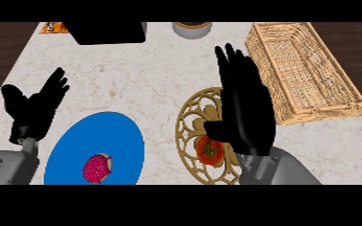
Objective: Pick the tomato from the placemat and place it in the basket
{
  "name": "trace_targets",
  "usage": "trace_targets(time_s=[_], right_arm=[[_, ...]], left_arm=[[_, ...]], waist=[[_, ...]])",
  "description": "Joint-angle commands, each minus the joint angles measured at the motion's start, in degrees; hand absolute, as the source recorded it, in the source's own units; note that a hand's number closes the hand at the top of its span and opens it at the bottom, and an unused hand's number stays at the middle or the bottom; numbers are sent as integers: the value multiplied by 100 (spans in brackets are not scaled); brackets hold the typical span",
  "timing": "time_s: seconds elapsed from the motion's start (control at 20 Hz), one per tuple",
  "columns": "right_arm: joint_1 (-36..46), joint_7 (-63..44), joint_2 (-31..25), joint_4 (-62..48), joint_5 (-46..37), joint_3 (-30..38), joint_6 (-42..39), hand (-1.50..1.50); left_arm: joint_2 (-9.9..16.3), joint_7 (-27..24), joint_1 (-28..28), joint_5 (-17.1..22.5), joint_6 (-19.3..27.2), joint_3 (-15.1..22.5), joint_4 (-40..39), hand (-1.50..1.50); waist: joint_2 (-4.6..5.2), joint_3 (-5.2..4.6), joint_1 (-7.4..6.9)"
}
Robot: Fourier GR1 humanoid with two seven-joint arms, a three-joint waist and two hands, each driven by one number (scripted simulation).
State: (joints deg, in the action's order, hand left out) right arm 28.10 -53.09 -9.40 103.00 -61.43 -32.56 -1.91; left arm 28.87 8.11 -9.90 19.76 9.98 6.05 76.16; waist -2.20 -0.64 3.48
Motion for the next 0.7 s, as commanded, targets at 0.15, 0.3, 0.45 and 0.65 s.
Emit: trace_targets(time_s=[0.15, 0.3, 0.45, 0.65], right_arm=[[138, -1983, 879, 1002, 365, -279, -2564, -150], [-40, -2296, 923, 1572, 752, -155, -3053, -150], [-285, -2691, 929, 2334, 989, -523, -3041, -150], [-630, -2844, 932, 3187, 974, -474, -3329, -150]], left_arm=[[-51, 41, 21, -5, -41, 41, 60, 0], [137, 183, -32, 96, -93, -138, 202, 0], [-139, -15, -94, -36, 36, -46, -44, 0], [157, 185, -4, 87, -225, -167, 326, 0]], waist=[[65, 33, -79], [69, 47, -134], [113, 44, -95], [124, 54, -206]])
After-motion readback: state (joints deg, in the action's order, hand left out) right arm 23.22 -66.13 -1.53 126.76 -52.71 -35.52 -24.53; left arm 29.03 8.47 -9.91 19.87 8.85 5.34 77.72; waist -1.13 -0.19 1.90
